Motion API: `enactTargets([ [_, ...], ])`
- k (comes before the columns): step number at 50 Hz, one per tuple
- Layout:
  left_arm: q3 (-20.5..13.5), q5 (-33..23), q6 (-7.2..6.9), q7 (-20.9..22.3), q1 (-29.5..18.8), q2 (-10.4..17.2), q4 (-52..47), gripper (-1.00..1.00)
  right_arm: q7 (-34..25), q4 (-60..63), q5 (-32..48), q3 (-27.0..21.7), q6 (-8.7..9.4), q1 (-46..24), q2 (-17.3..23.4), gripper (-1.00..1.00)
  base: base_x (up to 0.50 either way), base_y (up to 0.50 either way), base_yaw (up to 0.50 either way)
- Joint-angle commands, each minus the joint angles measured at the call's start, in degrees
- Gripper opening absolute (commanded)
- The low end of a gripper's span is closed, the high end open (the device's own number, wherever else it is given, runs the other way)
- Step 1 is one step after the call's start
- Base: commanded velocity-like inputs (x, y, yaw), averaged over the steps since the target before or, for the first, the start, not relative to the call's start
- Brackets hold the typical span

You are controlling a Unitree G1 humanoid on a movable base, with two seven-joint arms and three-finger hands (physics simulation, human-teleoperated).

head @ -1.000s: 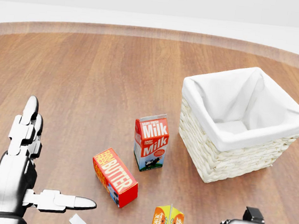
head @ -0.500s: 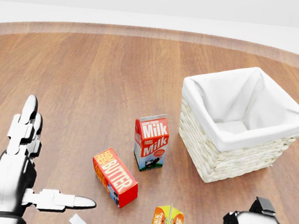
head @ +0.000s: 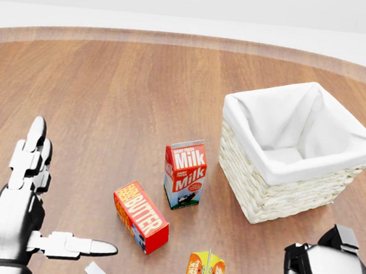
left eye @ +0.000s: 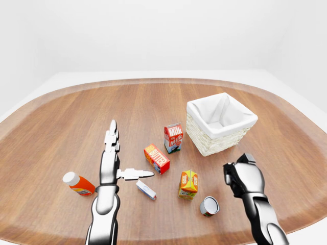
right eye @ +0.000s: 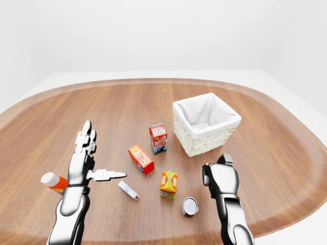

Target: Pick up the alphabet soup and the tomato sauce, and put them in the basket.

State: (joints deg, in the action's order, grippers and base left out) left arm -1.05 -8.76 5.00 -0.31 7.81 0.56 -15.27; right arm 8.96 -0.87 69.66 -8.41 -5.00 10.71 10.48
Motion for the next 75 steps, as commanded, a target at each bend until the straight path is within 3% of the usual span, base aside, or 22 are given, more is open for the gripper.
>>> enactTargets([
  [1, 0.23, -0.09, 0.0, 0.17, 0.23, -0.02, 0.24, 1.0, -2.03, 6.64, -2.61, -1.72, 0.0, 0.77, -1.06, -1.0, 0.0, 0.0, 0.0],
  [12, 0.29, -0.18, 0.0, 0.1, 0.13, 0.0, 0.48, 1.0, -3.62, 9.42, -3.32, -2.75, 0.0, 0.06, -1.6, -1.0, 0.0, 0.0, 0.0],
  [26, 0.3, -0.22, 0.0, 0.13, 0.09, 0.0, 0.36, 1.0, -10.16, 13.77, -6.04, -4.45, 0.0, -3.8, -1.0, -1.0, 0.0, 0.0, 0.0],
  [54, -0.13, 0.7, 0.0, 0.08, -0.76, 0.0, 0.42, 1.0, -17.76, 16.81, -10.95, -3.84, 0.04, -16.92, 2.28, -1.0, 0.0, 0.0, 0.0],
  [75, 0.19, 0.2, 0.0, 0.07, -0.16, -0.01, 0.41, 1.0, -17.23, 10.66, -10.6, -0.56, 4.58, -26.37, 3.68, -1.0, 0.0, 0.0, 0.0],
])
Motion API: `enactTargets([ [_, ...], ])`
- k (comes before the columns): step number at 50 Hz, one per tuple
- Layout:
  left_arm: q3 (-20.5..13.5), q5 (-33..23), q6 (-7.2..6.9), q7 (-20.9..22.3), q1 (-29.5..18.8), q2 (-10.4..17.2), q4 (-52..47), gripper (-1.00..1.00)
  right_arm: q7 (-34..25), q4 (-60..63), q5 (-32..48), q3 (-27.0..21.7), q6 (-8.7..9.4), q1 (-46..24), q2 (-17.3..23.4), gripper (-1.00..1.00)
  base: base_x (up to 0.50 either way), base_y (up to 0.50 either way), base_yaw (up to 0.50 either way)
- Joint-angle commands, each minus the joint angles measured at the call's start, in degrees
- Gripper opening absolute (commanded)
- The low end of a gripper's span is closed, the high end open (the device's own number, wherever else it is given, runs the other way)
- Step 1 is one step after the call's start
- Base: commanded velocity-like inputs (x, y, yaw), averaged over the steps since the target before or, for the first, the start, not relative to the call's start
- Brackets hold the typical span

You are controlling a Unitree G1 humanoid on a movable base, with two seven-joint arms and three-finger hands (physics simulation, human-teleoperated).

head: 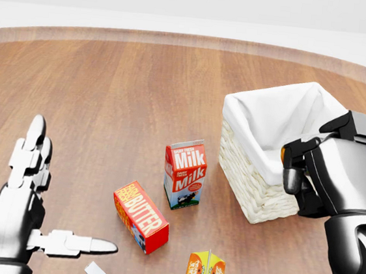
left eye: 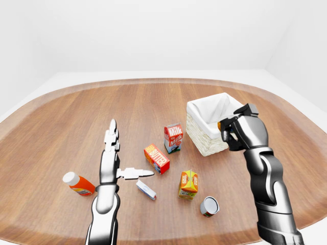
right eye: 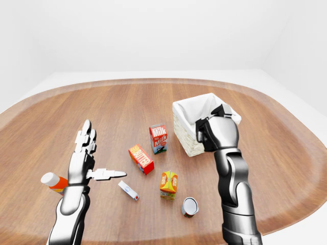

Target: Pick up the alphabet soup and the tomato sauce, and put them in the basket.

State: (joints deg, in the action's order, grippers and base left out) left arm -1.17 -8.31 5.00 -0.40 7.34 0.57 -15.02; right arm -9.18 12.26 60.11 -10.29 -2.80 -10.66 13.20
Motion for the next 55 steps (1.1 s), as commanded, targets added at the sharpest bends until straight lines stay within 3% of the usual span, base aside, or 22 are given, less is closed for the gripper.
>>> enactTargets([
  [1, 0.32, -0.26, 0.0, 0.17, 0.33, -0.02, 0.17, 1.0, 1.05, -3.1, -1.31, 1.43, 2.65, -5.68, 1.01, -1.0, 0.0, 0.0, 0.0],
  [21, 0.29, -0.37, 0.0, 0.16, 0.27, 0.0, 0.65, 1.0, 5.2, -18.12, -0.75, 4.85, 5.72, -18.92, 2.61, -1.0, 0.0, 0.0, 0.0],
  [36, 0.21, -0.19, 0.0, 0.22, -0.04, 0.0, 0.46, 1.0, 10.52, -35.22, -0.77, 6.61, 6.23, -30.21, 4.08, -1.0, 0.0, 0.0, 0.0],
  [55, 0.08, 0.26, 0.0, 0.25, -0.19, -0.01, -0.06, 1.0, 22.44, -63.46, -3.13, 8.87, 2.5, -43.59, 6.2, -1.0, 0.0, 0.0, 0.0],
])
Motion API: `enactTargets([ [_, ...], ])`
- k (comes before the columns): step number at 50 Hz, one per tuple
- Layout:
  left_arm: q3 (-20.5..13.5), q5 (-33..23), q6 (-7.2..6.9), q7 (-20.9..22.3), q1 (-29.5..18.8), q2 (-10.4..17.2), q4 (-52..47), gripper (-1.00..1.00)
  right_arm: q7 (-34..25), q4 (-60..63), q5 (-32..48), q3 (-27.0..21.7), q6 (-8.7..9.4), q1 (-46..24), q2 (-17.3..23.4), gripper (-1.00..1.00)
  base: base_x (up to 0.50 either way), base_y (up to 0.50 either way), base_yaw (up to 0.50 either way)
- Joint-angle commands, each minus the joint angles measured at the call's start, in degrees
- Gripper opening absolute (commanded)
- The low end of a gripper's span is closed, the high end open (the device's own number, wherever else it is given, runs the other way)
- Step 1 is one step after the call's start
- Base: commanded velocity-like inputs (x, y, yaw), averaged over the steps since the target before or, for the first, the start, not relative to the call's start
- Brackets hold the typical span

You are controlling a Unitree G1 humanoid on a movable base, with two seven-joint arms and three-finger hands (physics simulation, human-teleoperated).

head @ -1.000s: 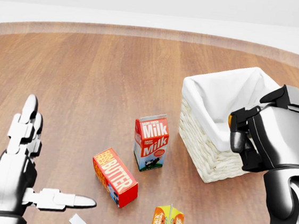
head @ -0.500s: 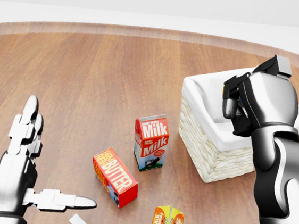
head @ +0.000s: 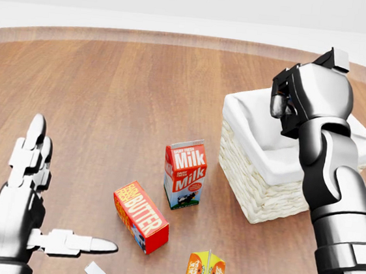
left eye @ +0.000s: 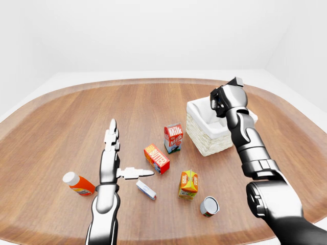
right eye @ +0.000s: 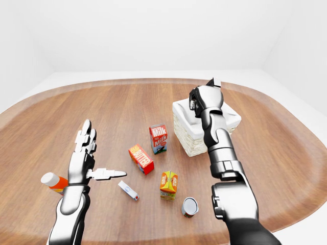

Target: Pick up the alphabet soup and the tomato sauce, and put them in the basket.

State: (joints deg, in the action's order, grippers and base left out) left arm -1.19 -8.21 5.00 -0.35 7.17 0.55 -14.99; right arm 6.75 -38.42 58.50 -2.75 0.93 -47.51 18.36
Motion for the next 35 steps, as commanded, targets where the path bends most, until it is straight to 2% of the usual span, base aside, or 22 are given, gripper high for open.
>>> enactTargets([
  [1, 0.12, 0.15, 0.0, 0.21, 0.02, 0.01, -0.12, 1.0, 7.17, -14.56, -1.55, 1.54, -1.52, -7.4, 0.95, -1.0, 0.0, 0.0, 0.0],
  [9, 0.12, 0.08, 0.0, 0.23, 0.09, 0.05, 0.21, 1.0, 11.24, -24.06, -1.52, 2.84, -2.76, -11.66, 0.67, -1.0, 0.0, 0.0, 0.0],
  [31, 0.43, -0.39, 0.0, 0.12, 0.41, 0.0, 0.29, 1.0, 13.98, -32.11, -0.94, 4.34, -2.51, -15.71, -0.89, -1.0, 0.0, 0.0, 0.0],
  [35, 0.43, -0.4, 0.0, 0.13, 0.36, 0.0, 0.19, 1.0, 13.75, -32.65, -0.79, 4.39, -2.03, -16.55, -0.87, -1.0, 0.0, 0.0, 0.0],
])
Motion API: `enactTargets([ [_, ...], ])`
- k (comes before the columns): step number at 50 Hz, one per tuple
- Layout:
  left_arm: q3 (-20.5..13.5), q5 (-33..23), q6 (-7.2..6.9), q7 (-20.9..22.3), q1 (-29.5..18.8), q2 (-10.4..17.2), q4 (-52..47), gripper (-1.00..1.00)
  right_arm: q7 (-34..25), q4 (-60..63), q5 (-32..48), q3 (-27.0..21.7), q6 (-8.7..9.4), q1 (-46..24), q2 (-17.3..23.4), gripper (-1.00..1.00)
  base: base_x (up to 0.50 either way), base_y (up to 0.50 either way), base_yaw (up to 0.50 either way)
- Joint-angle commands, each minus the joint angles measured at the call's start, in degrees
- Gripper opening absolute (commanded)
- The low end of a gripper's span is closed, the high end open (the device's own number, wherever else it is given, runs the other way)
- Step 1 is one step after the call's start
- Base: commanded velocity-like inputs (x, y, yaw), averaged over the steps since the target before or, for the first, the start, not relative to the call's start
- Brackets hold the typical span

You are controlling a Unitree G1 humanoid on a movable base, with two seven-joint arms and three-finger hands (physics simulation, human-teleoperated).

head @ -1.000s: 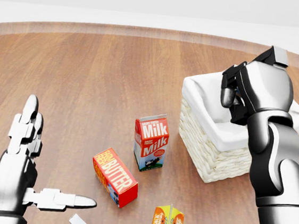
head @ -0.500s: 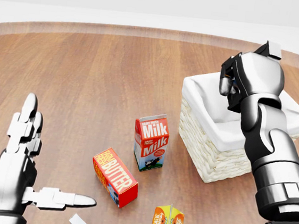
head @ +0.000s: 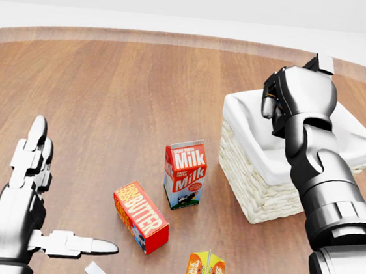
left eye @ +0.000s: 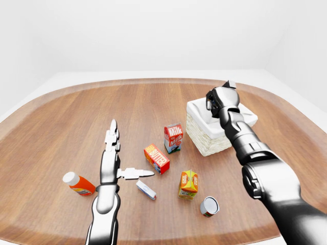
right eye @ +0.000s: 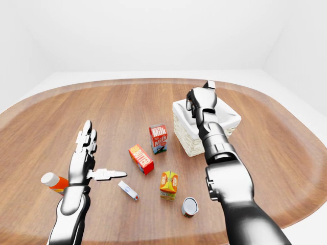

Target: Pick up the alphabet soup and the tomato sauce, and put them in the basket.

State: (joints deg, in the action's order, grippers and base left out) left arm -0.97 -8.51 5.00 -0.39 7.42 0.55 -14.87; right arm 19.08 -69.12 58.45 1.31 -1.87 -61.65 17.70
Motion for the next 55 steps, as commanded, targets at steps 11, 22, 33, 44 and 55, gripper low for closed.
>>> enactTargets([
  [11, -0.02, 0.2, 0.0, 0.22, -0.22, 0.04, 0.48, 1.0, 1.51, -4.8, -0.62, 0.09, 1.95, -3.68, -0.18, -1.0, 0.0, 0.0, 0.0],
  [22, -0.03, 0.3, 0.0, 0.19, -0.34, 0.02, 0.39, 1.0, 1.03, -5.66, -0.69, -0.15, 2.91, -3.7, 0.18, -1.0, 0.0, 0.0, 0.0],
  [33, 0.06, 0.2, 0.0, 0.22, -0.09, 0.01, 0.07, 1.0, 1.48, -6.66, -1.06, -0.59, 3.79, -2.79, 0.15, -1.0, 0.0, 0.0, 0.0],
  [44, 0.19, -0.01, 0.0, 0.17, -0.04, 0.0, -0.03, 1.0, 1.5, -6.71, -1.21, -0.65, 3.93, -2.55, 0.22, -1.0, 0.0, 0.0, 0.0],
  [55, 0.12, 0.02, 0.0, 0.15, -0.1, 0.04, 0.56, 1.0, 1.59, -6.78, -1.26, -0.66, 4.06, -2.67, 0.16, -1.0, 0.0, 0.0, 0.0],
])
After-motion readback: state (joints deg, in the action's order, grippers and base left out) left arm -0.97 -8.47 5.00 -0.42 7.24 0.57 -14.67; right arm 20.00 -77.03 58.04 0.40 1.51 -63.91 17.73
